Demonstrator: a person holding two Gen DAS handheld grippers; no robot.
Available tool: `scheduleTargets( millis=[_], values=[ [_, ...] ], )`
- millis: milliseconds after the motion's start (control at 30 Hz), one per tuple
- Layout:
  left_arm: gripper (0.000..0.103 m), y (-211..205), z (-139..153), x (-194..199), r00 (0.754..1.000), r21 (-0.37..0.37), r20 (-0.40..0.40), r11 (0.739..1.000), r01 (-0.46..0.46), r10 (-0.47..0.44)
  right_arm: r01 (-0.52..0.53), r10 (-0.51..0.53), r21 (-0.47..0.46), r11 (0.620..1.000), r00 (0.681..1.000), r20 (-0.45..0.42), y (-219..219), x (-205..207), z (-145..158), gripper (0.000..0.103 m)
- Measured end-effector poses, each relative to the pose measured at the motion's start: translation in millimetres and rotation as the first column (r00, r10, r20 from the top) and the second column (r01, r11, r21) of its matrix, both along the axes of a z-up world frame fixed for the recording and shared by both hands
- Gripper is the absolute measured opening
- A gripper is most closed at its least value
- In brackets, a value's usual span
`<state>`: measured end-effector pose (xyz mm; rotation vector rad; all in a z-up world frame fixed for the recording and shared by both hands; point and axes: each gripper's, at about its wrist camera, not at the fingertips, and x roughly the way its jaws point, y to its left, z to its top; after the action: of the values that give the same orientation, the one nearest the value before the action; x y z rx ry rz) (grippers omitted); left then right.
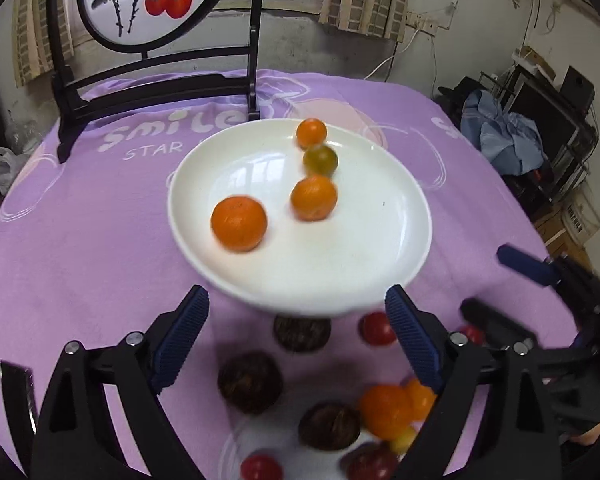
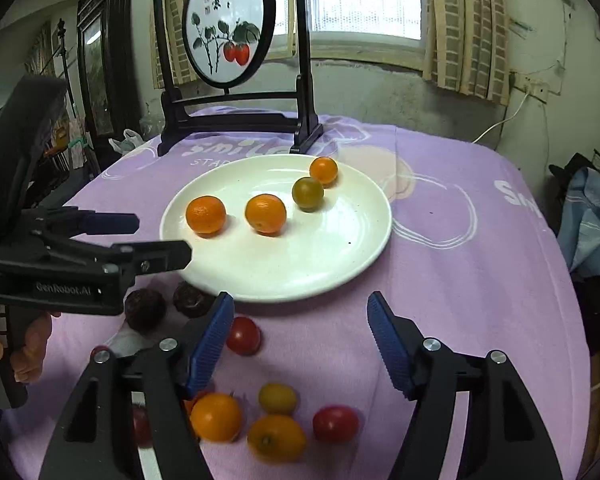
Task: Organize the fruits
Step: 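Lower both held fruits onto the white plate and open both tools, then grasp a red tomato with the left tool while the right tool grasps another red tomato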
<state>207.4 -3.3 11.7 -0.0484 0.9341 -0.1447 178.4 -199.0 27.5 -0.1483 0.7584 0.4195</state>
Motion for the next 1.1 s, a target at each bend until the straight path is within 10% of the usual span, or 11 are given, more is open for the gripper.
scheduleTargets(
  millis=[433,900,1100],
  values=[
    [0.09,34.3,-16.7,-98.0,0.997,-0.028,-0.002,0.997,-0.078,0.078,0.015,-0.016,-0.061,0.998,1.0,-0.015,-22.1,-86.1,-15.6,0.081],
    [0.09,31.9,-49.9,-113.6,0.998,0.042,-0.028,0.998,-0.057,0.058,-0.01,0.007,-0.035,0.999,0.996,-0.088,-16.5,-119.3,-40.2,0.081],
    [0.055,28.9,-66.8,-104.6,0.997,0.017,-0.074,0.999,-0.037,0.038,-0.005,0.001,-0.041,0.999,0.995,-0.097,-16.2,-116.9,-42.6,0.081]
  ],
)
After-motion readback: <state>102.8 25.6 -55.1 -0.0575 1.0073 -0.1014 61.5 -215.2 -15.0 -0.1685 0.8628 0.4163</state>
